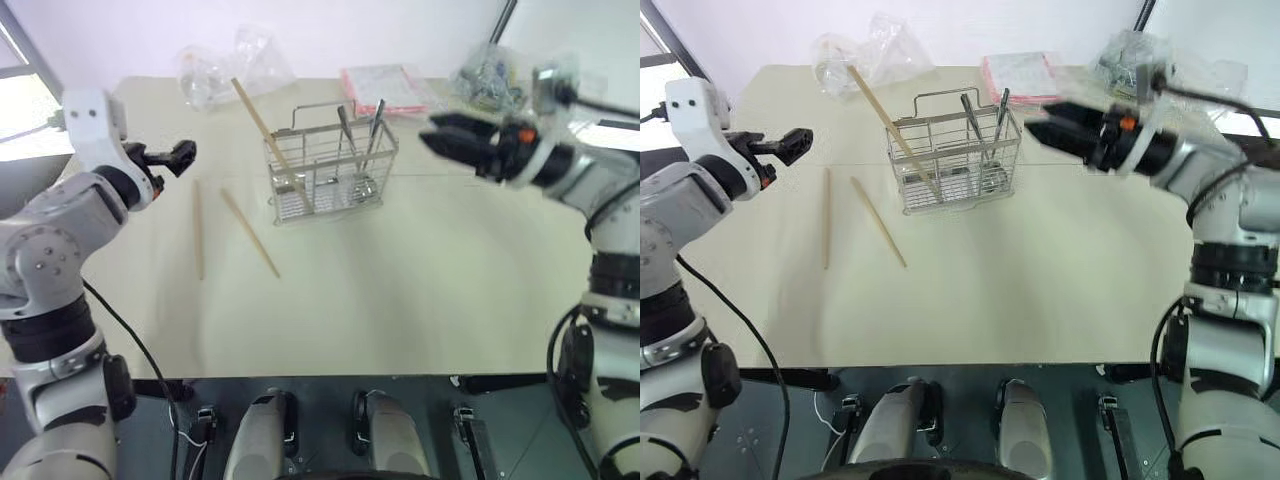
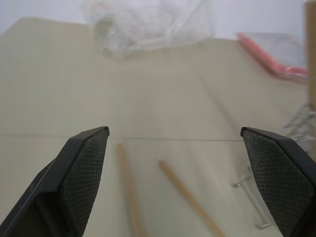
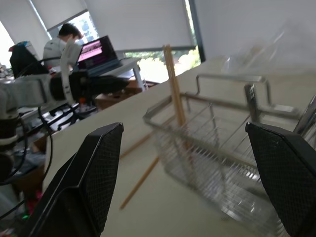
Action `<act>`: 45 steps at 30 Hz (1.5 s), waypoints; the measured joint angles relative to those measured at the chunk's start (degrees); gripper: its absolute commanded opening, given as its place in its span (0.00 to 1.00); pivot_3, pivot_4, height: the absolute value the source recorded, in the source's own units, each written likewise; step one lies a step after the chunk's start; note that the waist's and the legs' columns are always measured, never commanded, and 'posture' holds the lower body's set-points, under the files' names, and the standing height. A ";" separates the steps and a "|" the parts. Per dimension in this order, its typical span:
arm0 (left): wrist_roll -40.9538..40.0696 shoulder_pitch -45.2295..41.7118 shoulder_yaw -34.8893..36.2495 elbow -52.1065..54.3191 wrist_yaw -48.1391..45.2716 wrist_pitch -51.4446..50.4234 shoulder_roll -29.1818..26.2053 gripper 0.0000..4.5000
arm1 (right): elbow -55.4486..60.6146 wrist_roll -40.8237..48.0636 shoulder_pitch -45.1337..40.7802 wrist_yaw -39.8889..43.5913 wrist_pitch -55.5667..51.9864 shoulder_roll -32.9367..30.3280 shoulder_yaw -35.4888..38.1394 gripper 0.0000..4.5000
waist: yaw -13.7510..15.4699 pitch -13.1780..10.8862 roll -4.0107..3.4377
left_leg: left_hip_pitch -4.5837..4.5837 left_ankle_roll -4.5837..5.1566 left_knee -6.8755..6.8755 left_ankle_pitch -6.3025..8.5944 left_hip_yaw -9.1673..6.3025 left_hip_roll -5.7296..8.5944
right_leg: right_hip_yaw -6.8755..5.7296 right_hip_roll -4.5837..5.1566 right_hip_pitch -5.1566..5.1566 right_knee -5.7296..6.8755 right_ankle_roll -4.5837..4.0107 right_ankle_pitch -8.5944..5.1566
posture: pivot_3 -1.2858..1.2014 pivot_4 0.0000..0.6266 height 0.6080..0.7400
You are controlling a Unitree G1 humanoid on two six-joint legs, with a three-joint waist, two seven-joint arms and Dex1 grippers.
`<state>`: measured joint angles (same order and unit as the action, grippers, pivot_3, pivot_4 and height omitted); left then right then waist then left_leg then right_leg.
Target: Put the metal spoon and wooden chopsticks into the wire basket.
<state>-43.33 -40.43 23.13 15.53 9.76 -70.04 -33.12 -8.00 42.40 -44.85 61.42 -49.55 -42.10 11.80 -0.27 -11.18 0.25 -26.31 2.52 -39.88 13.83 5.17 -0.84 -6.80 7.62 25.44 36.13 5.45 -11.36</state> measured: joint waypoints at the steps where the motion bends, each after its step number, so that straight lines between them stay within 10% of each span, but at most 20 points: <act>1: 0.87 -0.54 0.20 -0.56 0.90 -0.61 0.09 1.00 | 1.26 -0.05 1.72 0.67 -0.05 -0.40 -0.40 0.90 | 0.01 0.00 0.00 | 0.00 -0.01 0.00 0.00 0.01 0.00 | 0.00 0.01 0.01 0.01 0.00 0.00 | 0.52 0.24 0.69; 33: 31.45 -27.03 -13.07 -79.83 -14.11 32.12 5.69 1.00 | 15.58 1.21 13.70 -3.42 3.48 -2.51 -0.18 0.90 | 1.09 -0.06 0.11 | -0.11 0.03 -0.08 0.04 0.10 -0.02 | -0.05 0.10 0.13 -0.02 0.00 0.02 | 0.52 0.24 0.69; 36: 32.13 -27.64 -12.82 -81.49 -12.99 32.94 5.94 0.81 | 15.58 1.30 13.70 -4.40 3.61 -2.09 -0.07 0.92 | 1.01 -0.05 0.11 | -0.09 0.04 -0.08 0.05 0.11 -0.02 | -0.04 0.11 0.13 -0.01 0.00 0.02 | 0.52 0.24 0.69; 43: 33.24 -27.92 -12.16 -82.89 -13.01 34.47 6.23 0.01 | 15.58 1.63 13.71 -5.32 3.65 -1.97 0.12 0.92 | 1.22 -0.04 0.09 | -0.09 0.06 -0.11 0.07 0.10 0.00 | -0.05 0.15 0.11 0.00 0.01 0.02 | 0.52 0.24 0.69; 45: 33.45 -27.95 -12.08 -82.91 -12.82 34.66 6.23 0.01 | 15.58 1.63 13.71 -5.35 3.65 -1.98 0.12 0.92 | 1.14 -0.04 0.09 | -0.09 0.06 -0.10 0.07 0.09 0.00 | -0.05 0.14 0.11 0.00 0.00 0.02 | 0.52 0.24 0.69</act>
<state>-9.88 -68.38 11.05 -67.39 -3.06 -35.38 -26.89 7.57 44.04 -31.14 56.08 -45.90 -44.07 11.92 0.87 -11.22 0.35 -26.40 2.58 -39.98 13.90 5.26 -0.85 -6.85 7.77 25.55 36.13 5.45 -11.34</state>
